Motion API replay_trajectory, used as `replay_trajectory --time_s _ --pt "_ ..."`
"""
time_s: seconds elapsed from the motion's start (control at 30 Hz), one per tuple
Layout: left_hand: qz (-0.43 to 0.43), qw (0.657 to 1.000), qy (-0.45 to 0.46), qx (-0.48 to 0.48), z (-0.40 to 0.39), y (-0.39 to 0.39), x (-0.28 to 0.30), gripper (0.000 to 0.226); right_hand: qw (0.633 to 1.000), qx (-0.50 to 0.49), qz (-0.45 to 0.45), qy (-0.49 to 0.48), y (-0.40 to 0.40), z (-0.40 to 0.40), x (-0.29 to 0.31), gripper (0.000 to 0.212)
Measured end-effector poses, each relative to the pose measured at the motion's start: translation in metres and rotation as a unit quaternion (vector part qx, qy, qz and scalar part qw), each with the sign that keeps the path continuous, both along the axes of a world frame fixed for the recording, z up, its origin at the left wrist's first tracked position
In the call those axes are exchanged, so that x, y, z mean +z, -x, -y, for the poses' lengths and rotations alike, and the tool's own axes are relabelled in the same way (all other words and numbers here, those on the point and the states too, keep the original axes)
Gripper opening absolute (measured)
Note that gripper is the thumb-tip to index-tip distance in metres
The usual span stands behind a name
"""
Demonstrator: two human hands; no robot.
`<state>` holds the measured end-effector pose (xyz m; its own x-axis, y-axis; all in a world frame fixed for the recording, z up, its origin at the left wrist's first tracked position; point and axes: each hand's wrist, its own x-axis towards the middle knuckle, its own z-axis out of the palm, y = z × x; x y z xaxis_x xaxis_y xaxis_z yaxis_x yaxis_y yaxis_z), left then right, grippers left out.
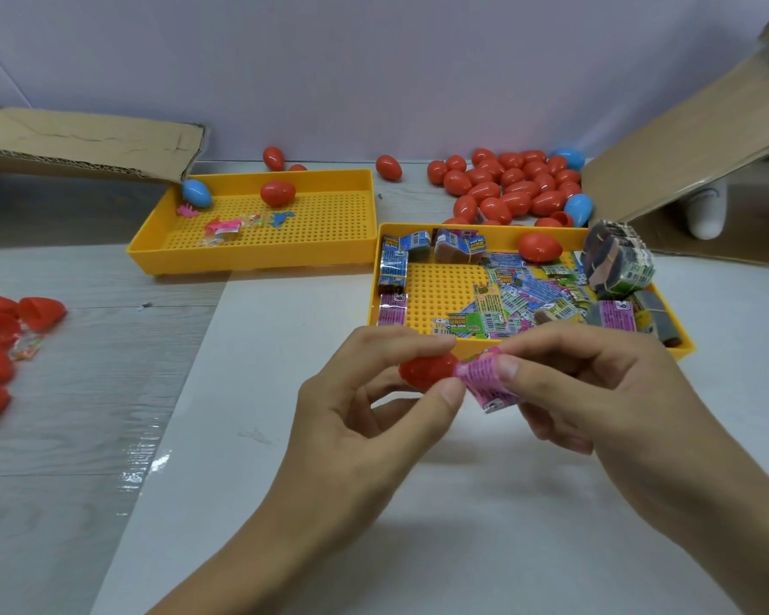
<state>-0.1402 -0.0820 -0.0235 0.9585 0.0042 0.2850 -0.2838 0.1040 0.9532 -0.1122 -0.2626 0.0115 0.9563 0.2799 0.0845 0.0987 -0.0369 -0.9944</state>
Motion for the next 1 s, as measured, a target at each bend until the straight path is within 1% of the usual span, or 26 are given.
replay_trajectory --time_s 0.13,0.2,0.3,0.37,0.4,0.47,0.53,0.7,0.83,0.93,1.0 --pt "0.028 0.999 -0.039 0.004 0.002 0.0 0.0 0.019 0.999 -0.002 0.037 0.023 0.002 -0.001 0.0 0.006" --pt "0.037 0.998 -0.049 0.011 0.003 0.0 -0.002 0.016 0.999 -0.013 0.029 0.017 0.002 -0.001 -0.001 0.005" --pt "0.048 0.997 -0.058 0.027 0.003 0.0 -0.003 0.013 0.999 -0.04 0.032 0.013 0.004 -0.001 -0.004 0.022" --pt "0.056 0.996 -0.061 0.042 0.003 -0.001 -0.003 0.013 0.996 -0.048 0.069 0.022 0.006 -0.002 -0.004 0.033" --pt "0.061 0.995 -0.064 0.051 0.002 -0.001 -0.003 0.013 0.993 -0.052 0.095 0.039 0.008 -0.003 -0.004 0.034" --pt "0.074 0.992 -0.072 0.07 0.002 -0.001 -0.002 0.014 0.984 -0.051 0.148 0.088 0.009 -0.005 -0.002 0.025" --pt "0.089 0.989 -0.085 0.088 0.002 0.0 -0.001 0.014 0.978 -0.046 0.171 0.114 0.011 -0.006 -0.002 0.015" --pt "0.099 0.984 -0.098 0.106 0.003 0.002 0.0 0.013 0.977 -0.03 0.171 0.12 0.01 -0.004 -0.005 0.008" --pt "0.12 0.978 -0.115 0.125 0.003 0.004 0.001 0.015 0.975 -0.018 0.179 0.129 0.011 -0.004 -0.004 0.014" --pt "0.158 0.965 -0.154 0.141 0.003 0.005 0.002 0.016 0.982 0.003 0.162 0.101 0.012 -0.003 -0.003 0.009" --pt "0.188 0.954 -0.186 0.141 0.003 0.005 0.002 0.015 0.988 0.015 0.136 0.078 0.011 -0.003 -0.001 0.015"
